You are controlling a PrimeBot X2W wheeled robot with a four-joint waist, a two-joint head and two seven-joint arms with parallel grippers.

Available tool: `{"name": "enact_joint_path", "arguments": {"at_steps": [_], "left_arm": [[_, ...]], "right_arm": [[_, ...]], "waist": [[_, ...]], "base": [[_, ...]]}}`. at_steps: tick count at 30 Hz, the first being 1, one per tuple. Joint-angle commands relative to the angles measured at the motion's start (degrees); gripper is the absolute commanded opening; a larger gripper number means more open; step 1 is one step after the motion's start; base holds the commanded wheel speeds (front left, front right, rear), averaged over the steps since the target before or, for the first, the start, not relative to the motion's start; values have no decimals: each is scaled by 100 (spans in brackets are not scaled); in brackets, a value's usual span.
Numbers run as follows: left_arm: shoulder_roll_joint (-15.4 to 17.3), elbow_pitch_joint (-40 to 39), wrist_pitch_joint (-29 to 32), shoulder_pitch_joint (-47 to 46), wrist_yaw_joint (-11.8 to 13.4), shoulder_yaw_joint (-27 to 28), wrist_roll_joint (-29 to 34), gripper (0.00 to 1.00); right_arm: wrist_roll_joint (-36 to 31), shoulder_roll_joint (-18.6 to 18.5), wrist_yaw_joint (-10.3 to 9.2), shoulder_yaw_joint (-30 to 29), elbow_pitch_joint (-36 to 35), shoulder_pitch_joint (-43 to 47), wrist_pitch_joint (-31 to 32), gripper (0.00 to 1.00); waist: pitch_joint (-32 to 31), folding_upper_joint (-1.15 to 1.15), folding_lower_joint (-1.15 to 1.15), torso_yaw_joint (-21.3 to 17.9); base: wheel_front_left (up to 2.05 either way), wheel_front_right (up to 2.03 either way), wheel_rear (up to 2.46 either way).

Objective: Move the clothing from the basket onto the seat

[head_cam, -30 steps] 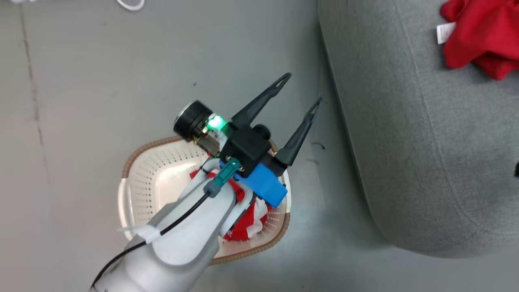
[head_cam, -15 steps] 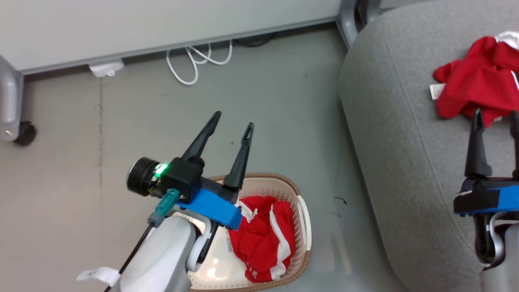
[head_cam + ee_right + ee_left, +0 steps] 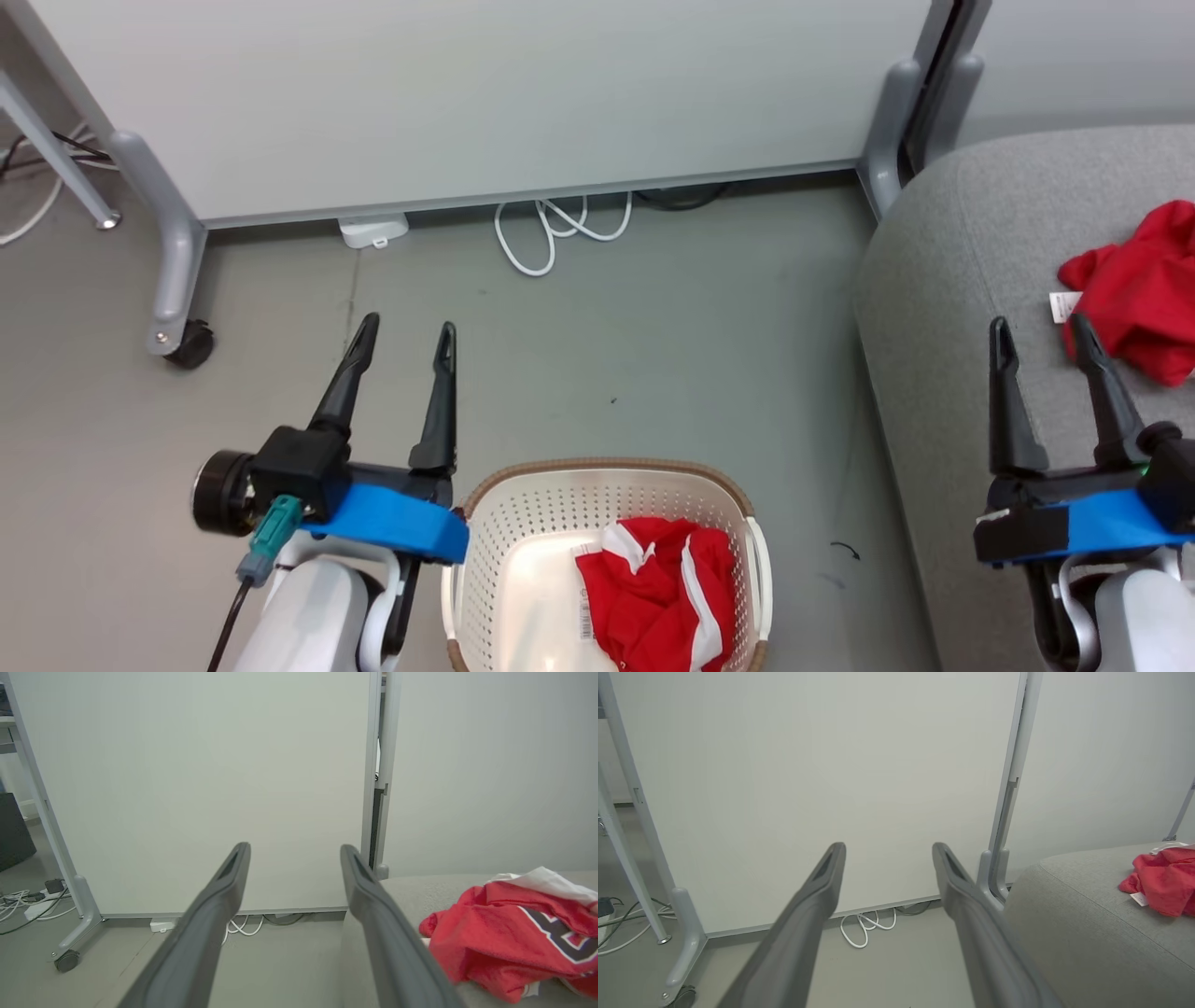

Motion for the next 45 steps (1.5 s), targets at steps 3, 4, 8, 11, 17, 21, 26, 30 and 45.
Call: {"name": "enact_joint_path", "arguments": {"at_steps": [3, 4, 8, 11, 17, 21, 26, 30, 45], "left_arm": [[-34, -36, -15, 219, -44, 187, 79, 100], [-52, -47, -15, 282, -64, 244, 103, 100], [-98, -94, -15, 528, -136, 455, 203, 100], [-139, -137, -15, 681, -178, 574, 286, 100], [-225, -179, -15, 911, -254, 758, 386, 100], [-272, -185, -15, 1016, -301, 833, 430, 100], [-313, -164, -15, 1077, -362, 912, 486, 100], [-340, -149, -15, 1103, -399, 943, 530, 100], [-395, -123, -15, 1123, -488, 1018, 635, 100]], "right_arm": [[-48, 54, 3, 9, -83, 224, -3, 100], [-67, 74, 3, 8, -101, 283, -3, 100], [-126, 131, 3, 49, -219, 515, -3, 100], [-180, 169, 3, 115, -299, 694, -3, 100], [-222, 206, 3, 206, -387, 959, -3, 100], [-300, 218, 3, 237, -414, 1088, -3, 100], [-353, 223, 3, 251, -437, 1187, -3, 100], [-367, 223, 3, 251, -446, 1229, -3, 100], [-337, 225, 3, 281, -416, 1234, -3, 100]], "waist": [[-159, 0, 1, 84], [-204, 0, 1, 96], [-340, 0, 1, 98], [-421, 0, 1, 75], [-546, 0, 1, 18], [-598, 0, 1, -16], [-634, 0, 1, -38], [-665, 0, 1, -43], [-680, 0, 1, -44]], "base": [[0, 0, 0], [0, 0, 0], [0, 0, 0], [0, 0, 0], [0, 0, 0], [0, 0, 0], [0, 0, 0], [0, 0, 0], [0, 0, 0]]}}
